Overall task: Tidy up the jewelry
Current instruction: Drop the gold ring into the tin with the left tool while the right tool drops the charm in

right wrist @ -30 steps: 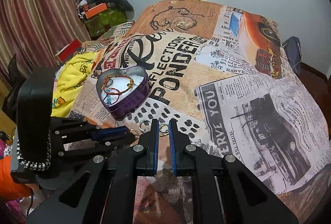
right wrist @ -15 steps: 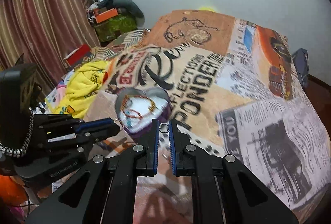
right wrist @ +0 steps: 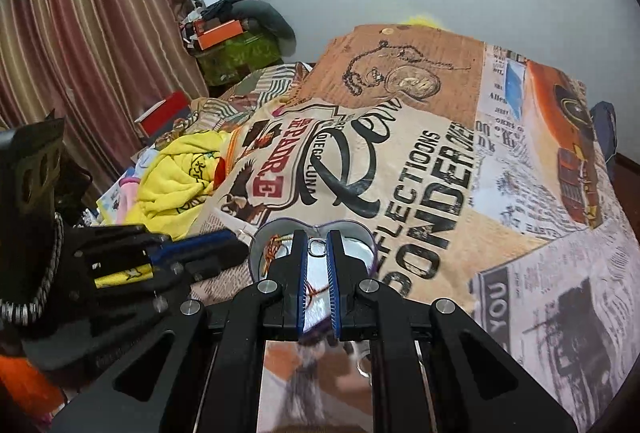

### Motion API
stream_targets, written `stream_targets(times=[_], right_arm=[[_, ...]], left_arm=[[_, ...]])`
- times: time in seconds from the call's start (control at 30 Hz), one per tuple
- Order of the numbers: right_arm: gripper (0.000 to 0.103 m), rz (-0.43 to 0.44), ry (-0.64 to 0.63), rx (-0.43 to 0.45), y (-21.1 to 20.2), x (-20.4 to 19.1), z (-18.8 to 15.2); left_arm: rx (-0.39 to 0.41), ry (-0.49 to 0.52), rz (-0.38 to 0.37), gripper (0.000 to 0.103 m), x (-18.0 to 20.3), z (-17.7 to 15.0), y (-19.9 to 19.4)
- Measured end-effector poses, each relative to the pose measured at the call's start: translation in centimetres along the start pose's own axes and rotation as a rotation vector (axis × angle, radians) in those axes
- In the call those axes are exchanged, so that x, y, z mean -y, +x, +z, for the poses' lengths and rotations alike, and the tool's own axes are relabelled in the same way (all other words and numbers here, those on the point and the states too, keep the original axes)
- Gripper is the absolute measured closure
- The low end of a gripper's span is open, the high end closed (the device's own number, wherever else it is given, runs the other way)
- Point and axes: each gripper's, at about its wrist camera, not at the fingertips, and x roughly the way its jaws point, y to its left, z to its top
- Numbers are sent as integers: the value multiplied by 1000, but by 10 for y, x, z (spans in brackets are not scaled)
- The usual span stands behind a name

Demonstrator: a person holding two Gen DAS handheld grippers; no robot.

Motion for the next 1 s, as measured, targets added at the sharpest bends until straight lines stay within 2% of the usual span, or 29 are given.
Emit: stream_targets(times=[0.33, 0.57, 0.8, 0.9, 1.0], right_arm=[[95, 31, 29, -78, 29, 2, 3], [94, 15, -26, -64, 28, -2, 4], [79, 3, -9, -61, 20, 6, 5], [78, -11, 6, -51, 11, 11, 6], [78, -39, 21, -40, -1, 19, 6]], left_arm=[[-28, -3, -23, 95, -5, -3, 20], [-28, 9, -19, 95, -6, -3, 19], [-6, 15, 19, 95, -7, -2, 7], [5, 16, 41, 93, -8, -1, -2], [18, 15, 55, 87, -9, 1, -11]])
